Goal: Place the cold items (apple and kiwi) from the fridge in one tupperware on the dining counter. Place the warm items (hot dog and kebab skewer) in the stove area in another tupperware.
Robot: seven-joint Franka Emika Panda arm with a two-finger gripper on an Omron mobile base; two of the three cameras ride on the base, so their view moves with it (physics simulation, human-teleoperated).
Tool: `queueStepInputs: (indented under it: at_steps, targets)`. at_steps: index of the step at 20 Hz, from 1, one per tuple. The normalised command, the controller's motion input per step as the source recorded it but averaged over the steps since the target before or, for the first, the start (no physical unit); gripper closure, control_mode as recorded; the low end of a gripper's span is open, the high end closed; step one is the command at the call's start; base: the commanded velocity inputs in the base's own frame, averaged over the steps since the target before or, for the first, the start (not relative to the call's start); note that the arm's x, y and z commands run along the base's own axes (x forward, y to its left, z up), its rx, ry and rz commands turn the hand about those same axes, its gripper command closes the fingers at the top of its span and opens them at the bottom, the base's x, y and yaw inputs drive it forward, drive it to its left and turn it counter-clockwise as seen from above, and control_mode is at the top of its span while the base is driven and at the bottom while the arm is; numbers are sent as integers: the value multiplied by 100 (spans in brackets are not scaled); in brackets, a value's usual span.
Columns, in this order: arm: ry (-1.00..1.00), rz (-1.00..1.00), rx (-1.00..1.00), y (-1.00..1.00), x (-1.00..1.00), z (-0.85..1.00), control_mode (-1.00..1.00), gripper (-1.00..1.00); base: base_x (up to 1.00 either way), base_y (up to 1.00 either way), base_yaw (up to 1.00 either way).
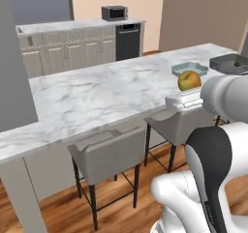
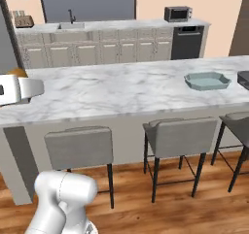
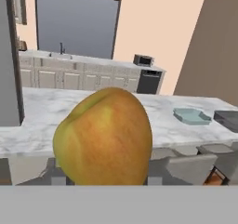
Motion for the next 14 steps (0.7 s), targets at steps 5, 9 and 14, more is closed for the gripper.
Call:
queueStepInputs:
  at_steps: [5, 9, 14]
  targets:
    - [0, 0, 0, 0, 0, 0, 100, 100, 0, -100, -12]
    - [0, 0, 0, 0, 0, 0, 100, 100, 4, -100, -11]
    - [0, 0, 0, 0, 0, 0, 100, 100, 21, -100, -7]
